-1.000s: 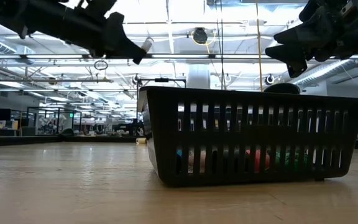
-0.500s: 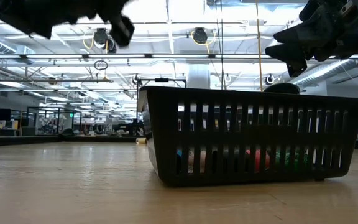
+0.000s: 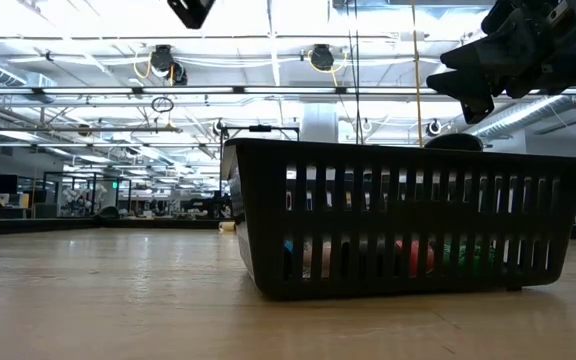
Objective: Pick & Place Nail Polish
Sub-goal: Put the white nail polish bottle into the black bin
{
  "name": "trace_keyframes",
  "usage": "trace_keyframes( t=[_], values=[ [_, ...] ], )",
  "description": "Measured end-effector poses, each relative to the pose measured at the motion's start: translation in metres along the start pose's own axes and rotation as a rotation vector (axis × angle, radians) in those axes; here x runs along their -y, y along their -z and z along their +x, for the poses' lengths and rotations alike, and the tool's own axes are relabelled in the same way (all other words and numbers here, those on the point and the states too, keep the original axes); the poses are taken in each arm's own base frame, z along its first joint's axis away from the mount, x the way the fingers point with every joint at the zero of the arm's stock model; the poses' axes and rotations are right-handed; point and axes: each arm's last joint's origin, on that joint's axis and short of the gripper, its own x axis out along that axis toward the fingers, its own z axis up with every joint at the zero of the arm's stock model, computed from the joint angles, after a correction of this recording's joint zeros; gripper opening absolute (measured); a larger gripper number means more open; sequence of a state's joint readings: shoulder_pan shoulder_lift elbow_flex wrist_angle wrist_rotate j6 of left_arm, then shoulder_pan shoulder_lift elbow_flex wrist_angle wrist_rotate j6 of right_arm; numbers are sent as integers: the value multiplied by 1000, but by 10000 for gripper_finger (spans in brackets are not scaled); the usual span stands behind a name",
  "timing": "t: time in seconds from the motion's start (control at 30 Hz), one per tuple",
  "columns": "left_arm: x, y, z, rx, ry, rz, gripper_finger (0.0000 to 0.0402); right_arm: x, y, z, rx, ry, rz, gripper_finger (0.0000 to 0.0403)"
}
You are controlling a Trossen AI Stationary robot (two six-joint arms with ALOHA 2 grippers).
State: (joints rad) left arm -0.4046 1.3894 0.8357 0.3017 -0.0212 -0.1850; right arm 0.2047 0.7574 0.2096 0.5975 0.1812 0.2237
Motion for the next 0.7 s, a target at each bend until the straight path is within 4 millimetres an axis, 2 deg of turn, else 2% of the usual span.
trace_keyframes(
  t=[0.13,0.4,0.57,0.7],
  values=[
    [-4,12,20,-96,32,14,46,0,0,0,-3,1,-1,169],
    [-33,49,59,-235,202,-51,46,0,0,0,0,0,0,169],
    [-55,67,70,-294,190,-149,46,0,0,0,-2,1,-1,169],
    [-68,71,71,-306,161,-199,46,0,0,0,2,0,0,169]
  ],
)
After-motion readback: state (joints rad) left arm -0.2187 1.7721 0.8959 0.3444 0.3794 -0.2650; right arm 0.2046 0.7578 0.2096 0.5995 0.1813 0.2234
